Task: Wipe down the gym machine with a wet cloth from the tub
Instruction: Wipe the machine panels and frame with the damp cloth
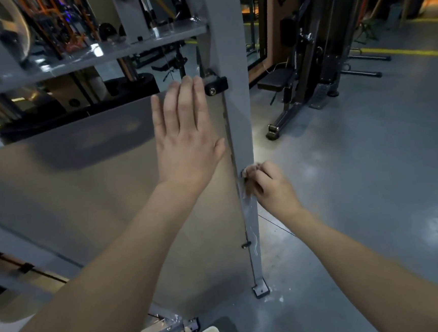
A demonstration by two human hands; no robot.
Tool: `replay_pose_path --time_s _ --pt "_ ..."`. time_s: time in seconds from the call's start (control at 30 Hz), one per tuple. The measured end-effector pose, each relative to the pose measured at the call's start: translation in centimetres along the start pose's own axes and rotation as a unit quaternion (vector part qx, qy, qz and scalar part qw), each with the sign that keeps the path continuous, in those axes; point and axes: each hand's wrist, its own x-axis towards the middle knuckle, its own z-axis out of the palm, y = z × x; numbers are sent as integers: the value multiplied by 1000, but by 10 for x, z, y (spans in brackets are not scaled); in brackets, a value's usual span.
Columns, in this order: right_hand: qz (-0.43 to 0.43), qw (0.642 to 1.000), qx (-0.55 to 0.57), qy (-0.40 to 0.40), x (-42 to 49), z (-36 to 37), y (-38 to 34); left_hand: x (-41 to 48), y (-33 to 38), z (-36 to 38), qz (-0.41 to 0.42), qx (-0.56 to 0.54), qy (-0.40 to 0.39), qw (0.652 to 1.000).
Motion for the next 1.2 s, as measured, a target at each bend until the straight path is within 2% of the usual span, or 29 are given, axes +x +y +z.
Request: replay_pose_path --time_s 0.07,0.13,0.27,0.33,0.43,0.5,0.57,0.67,0.8,0.87,1.03,1.1,1.2 --pt "14 1000 -9 -27 -8 1 0 0 0 2 2 13 -9 1000" --pt "7 1000 -9 -18 5 -9 -6 0 1 3 1 20 -6 1000" --pt "-6 994 12 107 57 -32 -26 1 1 2 -2 22 -12 1000" --pt "-1 991 16 136 58 -25 -31 1 1 1 -2 23 -14 1000" --pt "13 999 11 46 7 6 -18 0 0 0 0 7 -8 1000" --pt "65 997 -2 -35 -25 19 -4 -7 1 -3 5 -9 -6 1000" --pt "93 993 4 -79 -37 20 2 -22 7 -3 37 -36 -21 998" --pt "66 996 33 -54 -13 4 -9 -53 21 5 115 -43 -76 990" --pt "18 998 30 50 21 -5 -15 -76 30 31 165 2 -144 976" --pt "15 998 31 50 3 7 -5 -79 27 40 172 28 -171 970" --pt "61 996 10 -60 -45 27 18 -81 17 54 183 54 -185 964" --pt "45 998 6 -48 -34 18 15 -81 17 56 178 56 -180 966" --pt "24 999 18 32 -5 6 7 -82 20 59 170 57 -179 967"
